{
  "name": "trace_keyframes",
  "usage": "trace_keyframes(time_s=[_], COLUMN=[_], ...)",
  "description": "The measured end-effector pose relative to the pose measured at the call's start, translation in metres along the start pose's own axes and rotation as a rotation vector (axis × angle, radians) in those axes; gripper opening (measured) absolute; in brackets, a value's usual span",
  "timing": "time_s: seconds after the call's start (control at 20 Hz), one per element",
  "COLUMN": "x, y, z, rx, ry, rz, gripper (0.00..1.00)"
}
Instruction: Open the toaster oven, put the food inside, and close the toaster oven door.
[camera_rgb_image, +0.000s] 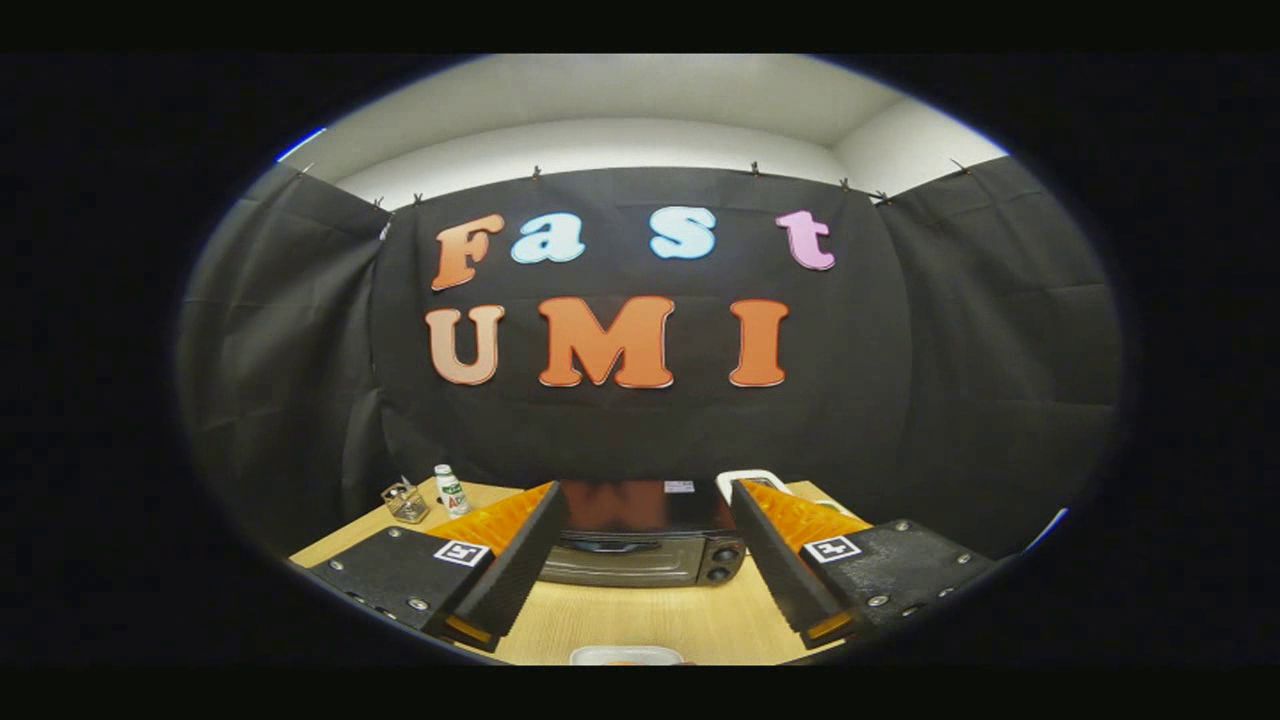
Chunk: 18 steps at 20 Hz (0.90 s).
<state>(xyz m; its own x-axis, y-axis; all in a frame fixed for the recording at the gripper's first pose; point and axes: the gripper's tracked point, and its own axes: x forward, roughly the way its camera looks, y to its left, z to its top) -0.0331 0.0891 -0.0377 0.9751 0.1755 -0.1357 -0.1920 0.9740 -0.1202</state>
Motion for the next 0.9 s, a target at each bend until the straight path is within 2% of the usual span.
trace_keyframes(time_s=[0.4, 0.65, 0.9], x=[0.082, 0.134, 0.162], y=[0.041, 0.051, 0.065], z=[-0.072, -0.117, -0.147], rx=[-0.026, -0.118, -0.123], ry=[0.102, 0.163, 0.226], rz=[0.066, 0.052, 0.061], gripper=[0.99, 0.99, 0.99])
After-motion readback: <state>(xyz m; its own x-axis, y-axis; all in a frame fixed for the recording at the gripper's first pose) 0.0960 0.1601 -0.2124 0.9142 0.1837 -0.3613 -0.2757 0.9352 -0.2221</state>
